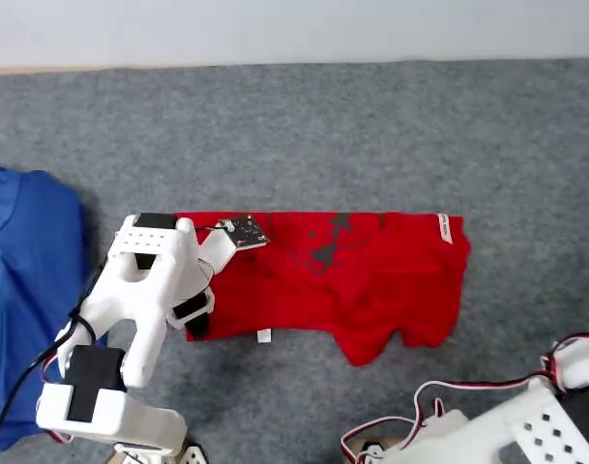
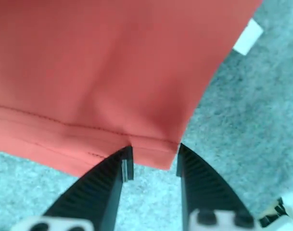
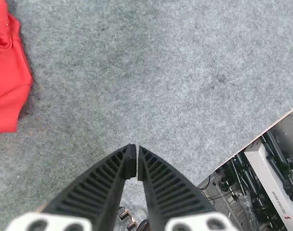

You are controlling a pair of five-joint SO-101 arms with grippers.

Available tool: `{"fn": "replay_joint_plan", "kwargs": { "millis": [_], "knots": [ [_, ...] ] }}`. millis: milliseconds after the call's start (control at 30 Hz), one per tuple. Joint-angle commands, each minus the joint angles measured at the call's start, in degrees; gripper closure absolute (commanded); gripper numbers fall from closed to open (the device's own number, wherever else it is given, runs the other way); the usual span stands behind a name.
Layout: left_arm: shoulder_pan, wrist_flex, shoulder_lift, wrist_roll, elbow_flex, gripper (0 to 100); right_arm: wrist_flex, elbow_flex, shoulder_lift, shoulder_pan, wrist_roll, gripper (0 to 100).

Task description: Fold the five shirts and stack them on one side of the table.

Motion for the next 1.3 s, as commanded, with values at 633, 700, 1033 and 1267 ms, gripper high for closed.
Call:
{"fn": "replay_joint_plan", "kwargs": {
  "millis": [633,700,1033,1267],
  "knots": [
    [0.0,-0.09,7.65,2.11,-4.35,100,2.33,-0.35,-0.22,0.22,0.7,98.8],
    [0.0,1.93,7.65,2.11,-5.93,100,2.33,-0.35,-0.22,0.22,0.7,98.8],
    [-4.13,11.87,7.82,1.85,-21.49,100,2.24,-0.35,-0.31,0.4,3.78,98.8],
    [-6.51,12.84,8.18,-1.85,-22.46,100,2.24,-0.35,-0.22,0.31,3.78,98.8]
  ]
}}
